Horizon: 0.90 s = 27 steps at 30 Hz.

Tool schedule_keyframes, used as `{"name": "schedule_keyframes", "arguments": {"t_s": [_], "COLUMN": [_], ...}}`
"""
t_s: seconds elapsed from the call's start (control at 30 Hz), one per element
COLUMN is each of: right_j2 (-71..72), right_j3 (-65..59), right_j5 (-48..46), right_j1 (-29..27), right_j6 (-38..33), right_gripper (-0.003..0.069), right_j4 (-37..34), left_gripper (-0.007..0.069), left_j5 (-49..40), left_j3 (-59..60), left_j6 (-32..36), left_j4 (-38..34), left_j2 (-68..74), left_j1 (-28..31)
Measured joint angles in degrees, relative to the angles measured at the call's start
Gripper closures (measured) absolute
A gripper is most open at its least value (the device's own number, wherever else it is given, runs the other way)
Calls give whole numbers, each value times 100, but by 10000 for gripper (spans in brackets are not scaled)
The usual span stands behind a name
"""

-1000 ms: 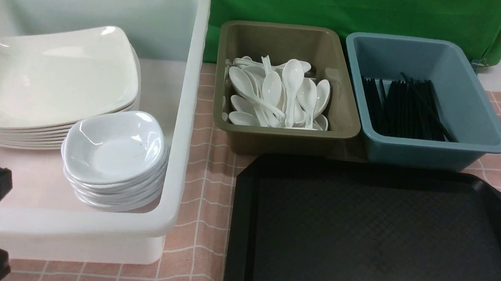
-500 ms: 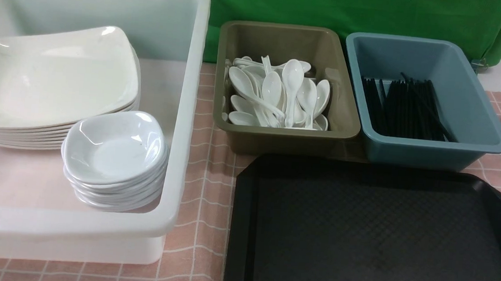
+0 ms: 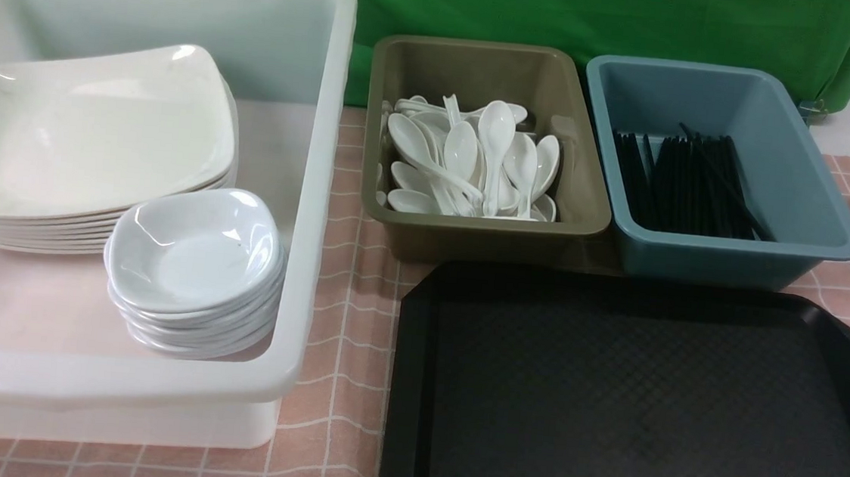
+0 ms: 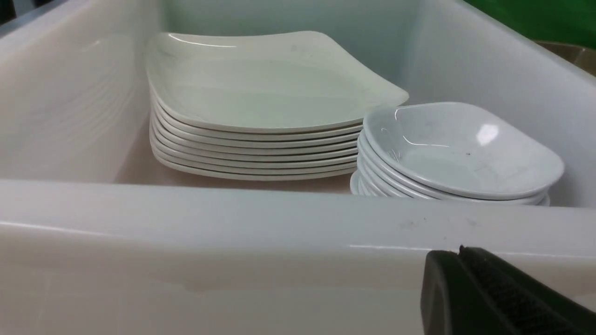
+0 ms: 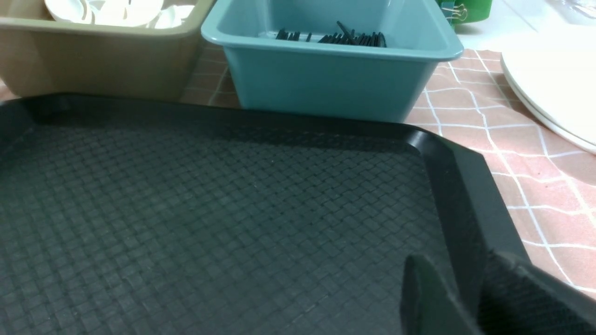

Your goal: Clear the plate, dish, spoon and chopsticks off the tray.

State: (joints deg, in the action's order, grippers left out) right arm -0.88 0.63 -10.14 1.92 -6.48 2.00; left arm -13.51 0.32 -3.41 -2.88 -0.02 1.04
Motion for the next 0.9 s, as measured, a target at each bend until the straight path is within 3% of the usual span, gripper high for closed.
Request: {"name": "schedule_keyframes", "arguments": {"t_s": [0.9], "right_j2": [0], "right_j3": [0], "right_j5": [0], "right_j1": [0], "right_j6": [0], "right_gripper": [418], "right_j4": [0], "left_gripper": [624], "left_j5": [0], "left_j3": [0], "left_j6": [18], "left_j4": [0], "left_j2": [0], "left_j1": [-237]}}
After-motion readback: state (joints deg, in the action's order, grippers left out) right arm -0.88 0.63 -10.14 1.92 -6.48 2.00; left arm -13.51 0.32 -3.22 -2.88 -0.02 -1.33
